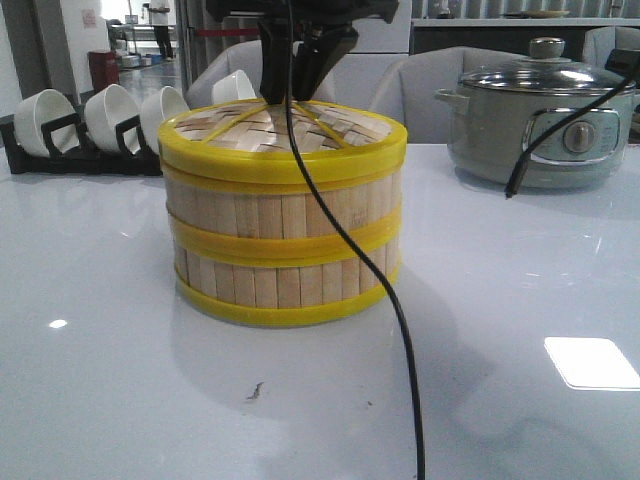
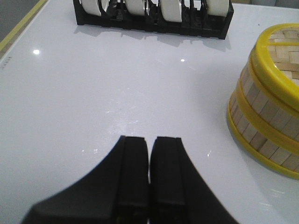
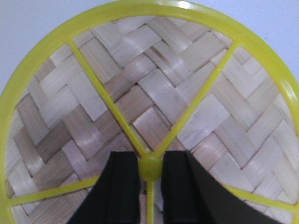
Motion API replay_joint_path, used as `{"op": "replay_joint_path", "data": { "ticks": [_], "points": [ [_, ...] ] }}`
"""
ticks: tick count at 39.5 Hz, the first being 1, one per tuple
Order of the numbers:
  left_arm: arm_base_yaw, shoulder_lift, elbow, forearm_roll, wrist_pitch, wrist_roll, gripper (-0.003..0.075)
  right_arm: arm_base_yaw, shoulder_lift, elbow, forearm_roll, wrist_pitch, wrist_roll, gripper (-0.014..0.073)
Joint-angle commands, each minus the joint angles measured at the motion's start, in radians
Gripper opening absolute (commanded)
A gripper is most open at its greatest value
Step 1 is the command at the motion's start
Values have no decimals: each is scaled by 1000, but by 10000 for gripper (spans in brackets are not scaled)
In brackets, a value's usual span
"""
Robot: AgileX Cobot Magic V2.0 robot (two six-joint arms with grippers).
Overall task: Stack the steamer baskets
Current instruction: 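Lower the lid onto the top basket and open the right gripper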
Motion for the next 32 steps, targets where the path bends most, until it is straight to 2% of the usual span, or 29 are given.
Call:
{"op": "replay_joint_path", "data": {
  "ticks": [1, 4, 6, 22, 32],
  "points": [
    [-8, -5, -28, 3, -78, -13, 83, 1, -69, -37, 12, -61, -2, 265],
    [-8, -5, -28, 3, -78, -13, 83, 1, -69, -37, 13, -66, -2, 341],
    [-8, -5, -28, 3, -78, -13, 83, 1, -69, -37, 13, -68, -2, 355],
    [-8, -5, -28, 3, -78, -13, 83, 1, -92, -37, 13, -87, -2, 353],
    [-8, -5, -28, 3, -78, -13, 83, -28, -178, -31, -44, -171, -2, 353]
  ]
}}
